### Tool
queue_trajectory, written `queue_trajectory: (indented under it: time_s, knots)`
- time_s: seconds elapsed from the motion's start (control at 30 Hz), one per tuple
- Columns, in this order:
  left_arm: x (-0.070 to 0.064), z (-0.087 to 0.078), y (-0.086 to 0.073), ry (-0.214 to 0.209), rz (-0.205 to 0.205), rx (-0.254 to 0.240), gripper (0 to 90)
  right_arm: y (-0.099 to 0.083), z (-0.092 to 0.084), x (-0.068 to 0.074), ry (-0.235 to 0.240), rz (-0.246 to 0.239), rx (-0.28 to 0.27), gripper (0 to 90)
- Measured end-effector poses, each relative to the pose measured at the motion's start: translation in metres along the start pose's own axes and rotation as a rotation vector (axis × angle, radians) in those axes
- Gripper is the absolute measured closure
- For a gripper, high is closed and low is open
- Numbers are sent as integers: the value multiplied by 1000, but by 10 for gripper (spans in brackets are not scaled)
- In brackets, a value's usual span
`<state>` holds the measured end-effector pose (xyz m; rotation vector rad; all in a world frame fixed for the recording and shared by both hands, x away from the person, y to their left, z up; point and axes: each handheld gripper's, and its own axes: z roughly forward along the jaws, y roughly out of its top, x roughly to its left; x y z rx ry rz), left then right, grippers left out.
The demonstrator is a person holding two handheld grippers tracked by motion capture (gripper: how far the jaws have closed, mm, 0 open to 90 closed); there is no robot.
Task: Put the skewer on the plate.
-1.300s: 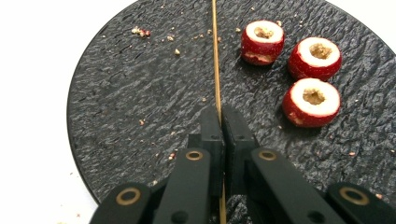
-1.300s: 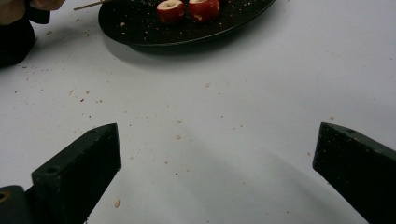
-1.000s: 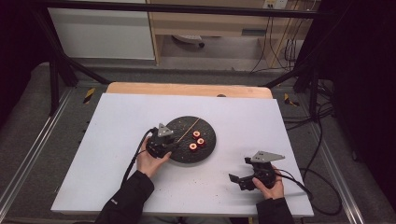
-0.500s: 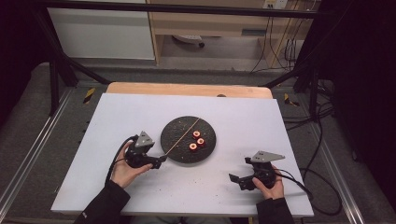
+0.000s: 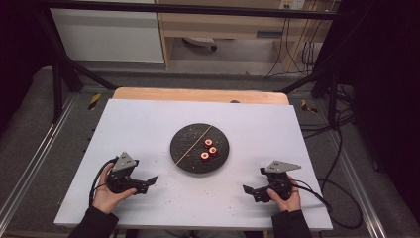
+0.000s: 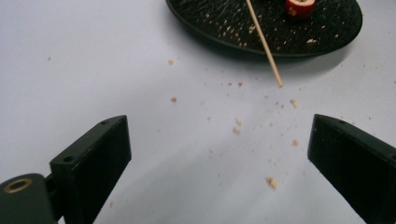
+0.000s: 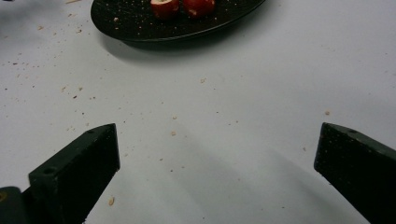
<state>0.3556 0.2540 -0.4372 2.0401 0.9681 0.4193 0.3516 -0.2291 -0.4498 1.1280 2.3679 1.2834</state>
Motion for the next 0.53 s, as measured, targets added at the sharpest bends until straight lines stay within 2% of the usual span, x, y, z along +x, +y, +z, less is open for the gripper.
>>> queue_trajectory:
  time_s: [0.17, 0.53]
  knots:
    - [0, -4, -11, 0, 28, 17, 40, -1, 1, 0, -4, -1, 7, 12]
    - [0, 0, -18, -10, 23, 27, 37, -1, 2, 0, -10, -9, 17, 12]
